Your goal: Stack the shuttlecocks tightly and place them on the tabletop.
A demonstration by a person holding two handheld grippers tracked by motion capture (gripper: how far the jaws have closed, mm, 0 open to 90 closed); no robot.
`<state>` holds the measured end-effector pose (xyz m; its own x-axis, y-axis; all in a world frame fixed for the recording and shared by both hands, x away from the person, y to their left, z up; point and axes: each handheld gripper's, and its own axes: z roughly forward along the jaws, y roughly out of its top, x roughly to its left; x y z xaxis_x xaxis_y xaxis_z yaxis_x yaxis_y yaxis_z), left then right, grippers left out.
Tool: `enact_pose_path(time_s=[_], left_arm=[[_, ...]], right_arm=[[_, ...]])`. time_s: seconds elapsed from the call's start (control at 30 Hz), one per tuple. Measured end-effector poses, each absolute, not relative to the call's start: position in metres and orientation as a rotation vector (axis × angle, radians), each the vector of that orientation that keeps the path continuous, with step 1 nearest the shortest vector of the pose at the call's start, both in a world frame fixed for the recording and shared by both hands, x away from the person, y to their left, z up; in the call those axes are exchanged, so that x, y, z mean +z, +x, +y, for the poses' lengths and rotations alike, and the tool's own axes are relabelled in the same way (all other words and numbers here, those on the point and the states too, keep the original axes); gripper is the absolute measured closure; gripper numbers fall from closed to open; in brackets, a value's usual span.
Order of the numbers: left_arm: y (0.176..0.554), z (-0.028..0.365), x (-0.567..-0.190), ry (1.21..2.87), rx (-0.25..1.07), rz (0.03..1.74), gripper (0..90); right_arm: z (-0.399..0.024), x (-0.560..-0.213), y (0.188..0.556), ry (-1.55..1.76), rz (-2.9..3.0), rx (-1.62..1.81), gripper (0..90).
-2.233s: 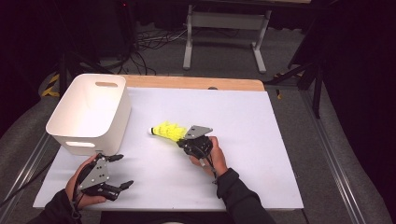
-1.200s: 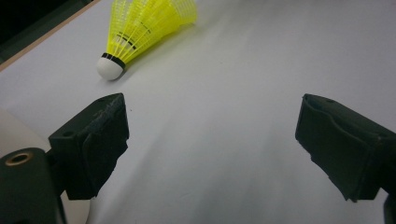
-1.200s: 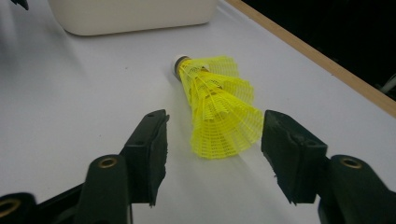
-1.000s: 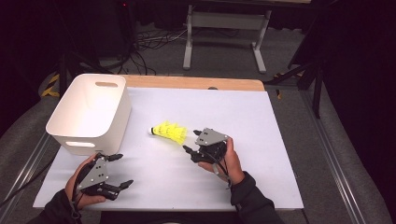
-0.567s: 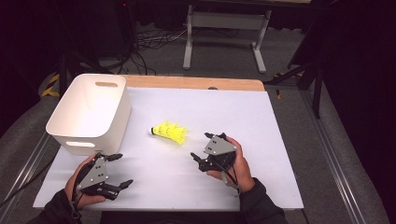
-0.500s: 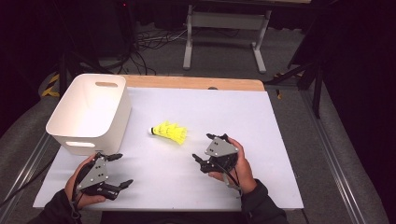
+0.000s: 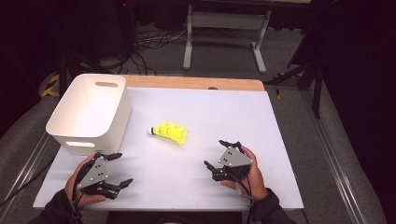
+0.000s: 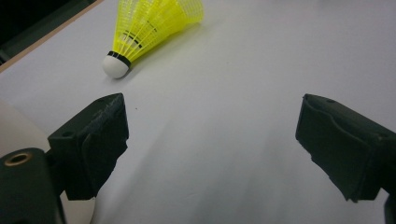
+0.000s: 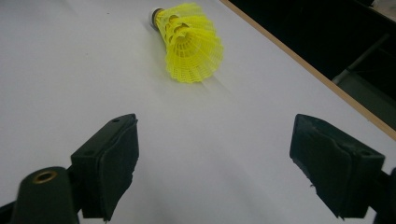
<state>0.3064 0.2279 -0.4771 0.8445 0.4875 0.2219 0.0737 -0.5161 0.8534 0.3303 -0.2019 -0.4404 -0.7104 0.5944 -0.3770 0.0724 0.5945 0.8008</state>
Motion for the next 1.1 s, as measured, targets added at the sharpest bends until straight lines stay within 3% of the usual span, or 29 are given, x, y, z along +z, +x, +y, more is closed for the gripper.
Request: enact_pose_path(time_s=[0.63, 1.1], left_arm=[[0.311, 0.228, -0.478, 2.062, 0.557, 0.442, 10.1], [0.310, 0.232, -0.478, 2.055, 0.553, 0.431, 10.0]], right_arm=[[-0.233, -0.455, 0.317, 0.605, 2.154, 1.070, 9.7], [-0.228, -0.455, 0.321, 0.606, 2.160, 1.088, 8.3]])
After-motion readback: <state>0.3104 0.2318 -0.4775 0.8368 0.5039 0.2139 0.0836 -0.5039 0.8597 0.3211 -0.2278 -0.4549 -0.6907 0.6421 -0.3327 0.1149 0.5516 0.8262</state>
